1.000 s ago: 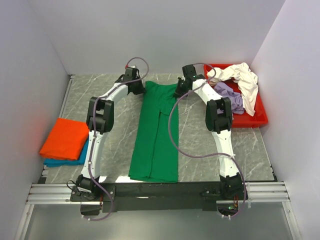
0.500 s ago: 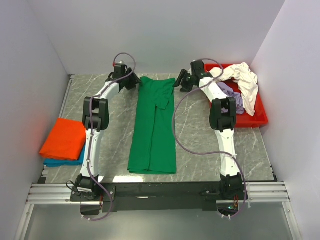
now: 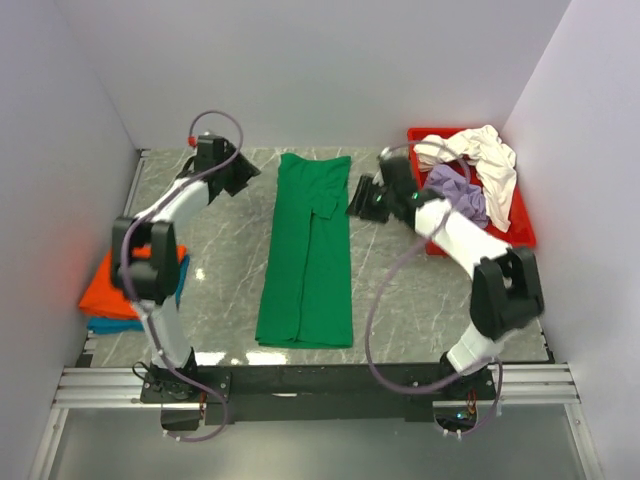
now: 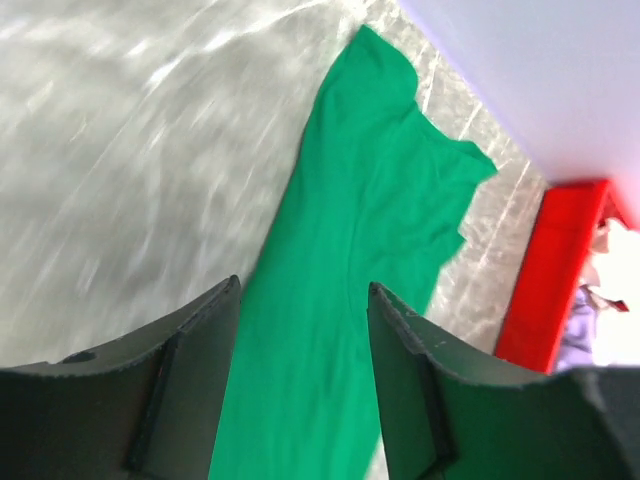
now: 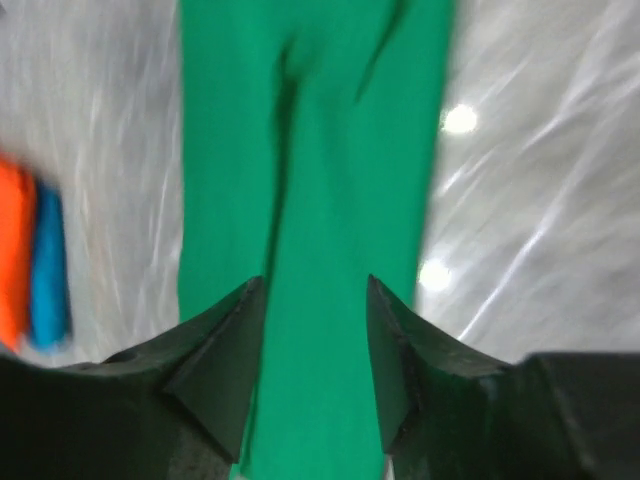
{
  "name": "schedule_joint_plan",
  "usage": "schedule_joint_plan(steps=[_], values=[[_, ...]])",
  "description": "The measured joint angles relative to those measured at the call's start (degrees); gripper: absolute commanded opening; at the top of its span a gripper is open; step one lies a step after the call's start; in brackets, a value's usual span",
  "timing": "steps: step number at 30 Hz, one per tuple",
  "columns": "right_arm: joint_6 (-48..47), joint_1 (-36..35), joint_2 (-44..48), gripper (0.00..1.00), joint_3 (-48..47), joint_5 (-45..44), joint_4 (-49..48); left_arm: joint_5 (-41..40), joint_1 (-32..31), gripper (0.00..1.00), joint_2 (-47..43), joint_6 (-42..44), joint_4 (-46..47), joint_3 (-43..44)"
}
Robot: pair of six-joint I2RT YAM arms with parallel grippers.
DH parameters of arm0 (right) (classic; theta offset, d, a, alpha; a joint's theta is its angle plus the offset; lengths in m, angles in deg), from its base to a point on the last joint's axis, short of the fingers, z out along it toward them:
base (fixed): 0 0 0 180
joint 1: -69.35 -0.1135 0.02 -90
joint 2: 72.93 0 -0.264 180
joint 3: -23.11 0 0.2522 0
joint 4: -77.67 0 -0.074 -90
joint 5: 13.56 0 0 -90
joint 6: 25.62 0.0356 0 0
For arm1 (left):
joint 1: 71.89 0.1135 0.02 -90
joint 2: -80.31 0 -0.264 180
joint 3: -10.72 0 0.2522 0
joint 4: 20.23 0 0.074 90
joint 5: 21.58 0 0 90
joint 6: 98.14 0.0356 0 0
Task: Fold and stack the t-shirts
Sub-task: Fold the tshirt
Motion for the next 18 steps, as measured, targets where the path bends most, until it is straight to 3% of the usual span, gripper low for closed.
schedule_joint_plan(steps=[5,9,12,18], values=[[1.8,-15.6,12.7,0.47,18.4,-4.8,-3.8,-9.8,-4.0,0.55,-20.0,-6.2,-3.0,-18.4],[4.7,-26.6,18.4,0.47,27.8,-8.7,-3.7,-16.8,-13.8,0.56,-35.5,-11.6,-8.1,-33.6],[7.2,-34.2,20.6,0.46,29.1,-12.6,-3.4,-18.8,-18.7,0.56,-45.9,-14.9,-11.6,-43.0],[11.1,-45.3,18.9,0.45,27.7,-19.7,-3.9,-21.3,-18.8,0.56,-63.0,-18.6,-19.0,-55.9]])
